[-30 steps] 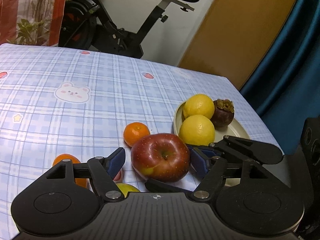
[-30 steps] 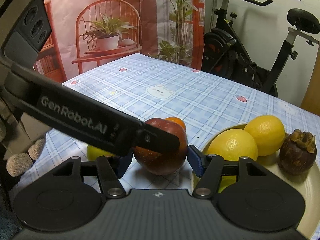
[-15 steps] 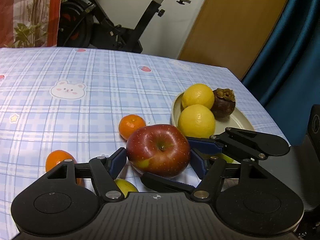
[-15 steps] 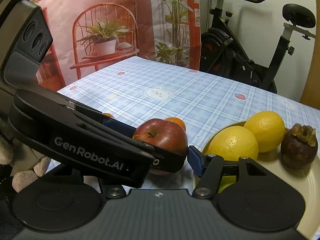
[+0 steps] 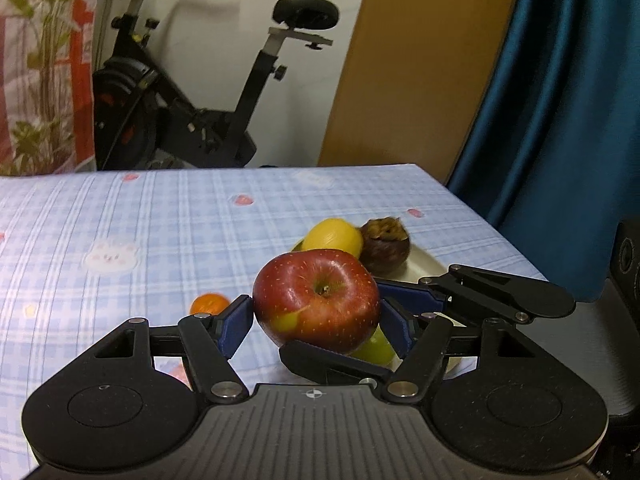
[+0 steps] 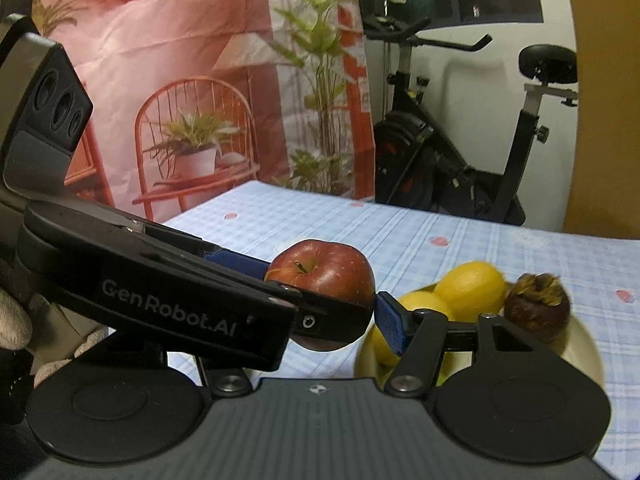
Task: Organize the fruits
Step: 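Lift the apple with the left gripper and carry it toward the plate, then lower the red apple onto the plate beside the mangosteen, left gripper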
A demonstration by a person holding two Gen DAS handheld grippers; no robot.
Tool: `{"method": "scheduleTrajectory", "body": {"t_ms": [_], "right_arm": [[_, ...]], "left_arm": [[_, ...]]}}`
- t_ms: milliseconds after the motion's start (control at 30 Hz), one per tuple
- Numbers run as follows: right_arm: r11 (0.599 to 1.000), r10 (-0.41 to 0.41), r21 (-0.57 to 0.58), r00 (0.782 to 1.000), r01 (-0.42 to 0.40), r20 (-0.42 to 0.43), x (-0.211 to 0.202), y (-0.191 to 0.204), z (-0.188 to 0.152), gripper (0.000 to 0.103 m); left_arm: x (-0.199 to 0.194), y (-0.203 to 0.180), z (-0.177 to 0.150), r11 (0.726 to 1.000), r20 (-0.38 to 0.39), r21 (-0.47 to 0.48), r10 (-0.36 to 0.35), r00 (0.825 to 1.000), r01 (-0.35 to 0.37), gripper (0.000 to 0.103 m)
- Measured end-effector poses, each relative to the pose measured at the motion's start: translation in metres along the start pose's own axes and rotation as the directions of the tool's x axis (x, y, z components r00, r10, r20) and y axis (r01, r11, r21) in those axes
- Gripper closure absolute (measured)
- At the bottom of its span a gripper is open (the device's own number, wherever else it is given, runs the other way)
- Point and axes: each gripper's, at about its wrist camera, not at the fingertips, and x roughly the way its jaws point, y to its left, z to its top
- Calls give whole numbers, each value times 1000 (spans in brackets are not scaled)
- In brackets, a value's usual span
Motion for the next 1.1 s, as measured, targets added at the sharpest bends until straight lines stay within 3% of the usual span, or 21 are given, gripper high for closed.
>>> {"method": "scheduleTrajectory", "body": {"t_ms": [300,600,867,1100], "right_arm": [[997,-40,72,998,36,56,-23,-37,3,40],[986,-70,155,995,58,71,-28,-87,-11,40],[980,-56,192,996,42,68,-19,-112,-28,40],[976,-61,215,996,46,65,-12,-120,-29,40]], "left_arm": [[24,-32,19,997,-5,66,-25,1000,25,31],[65,-58,30,991,-63,130,-12,998,20,31],[88,-64,28,988,-113,156,38,993,-20,31],[94,-63,28,987,-117,158,36,993,-17,31]]}}
